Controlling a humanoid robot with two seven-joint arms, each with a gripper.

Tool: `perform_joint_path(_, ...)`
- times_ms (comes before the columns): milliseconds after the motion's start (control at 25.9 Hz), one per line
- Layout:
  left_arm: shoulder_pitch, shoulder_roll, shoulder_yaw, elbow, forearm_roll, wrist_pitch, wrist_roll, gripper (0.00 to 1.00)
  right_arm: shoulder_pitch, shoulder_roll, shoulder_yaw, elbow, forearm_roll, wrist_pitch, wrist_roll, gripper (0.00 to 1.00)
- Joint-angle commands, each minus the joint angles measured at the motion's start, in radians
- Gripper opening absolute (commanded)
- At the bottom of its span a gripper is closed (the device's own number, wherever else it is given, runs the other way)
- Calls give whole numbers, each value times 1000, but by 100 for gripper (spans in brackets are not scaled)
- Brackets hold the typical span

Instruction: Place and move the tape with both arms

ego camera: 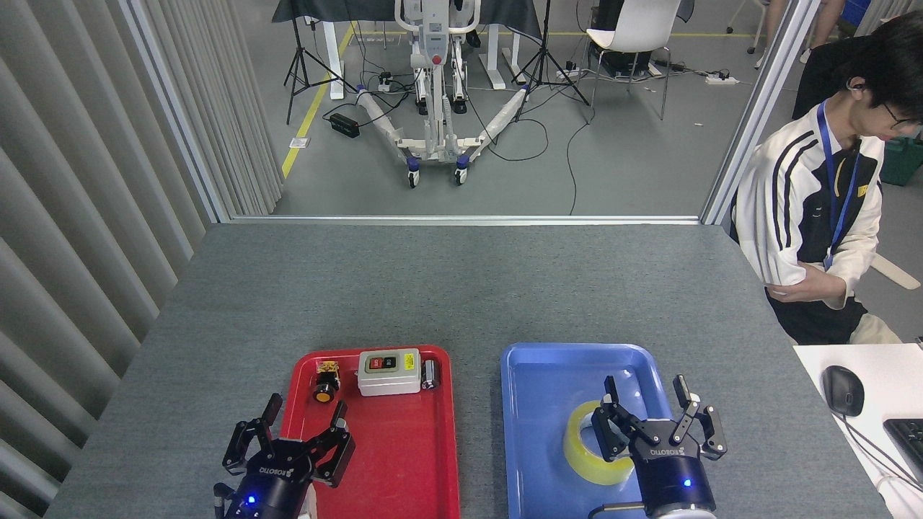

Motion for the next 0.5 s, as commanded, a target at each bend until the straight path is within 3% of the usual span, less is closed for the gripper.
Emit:
perform_joint_path(0,-1,1,5,1,0,6,-1,100,4,13,5,6,-16,39,-20,99)
perform_joint_path(464,-4,-1,40,3,-1,4,-1,100,3,-3,48,10,-26,33,-20,100)
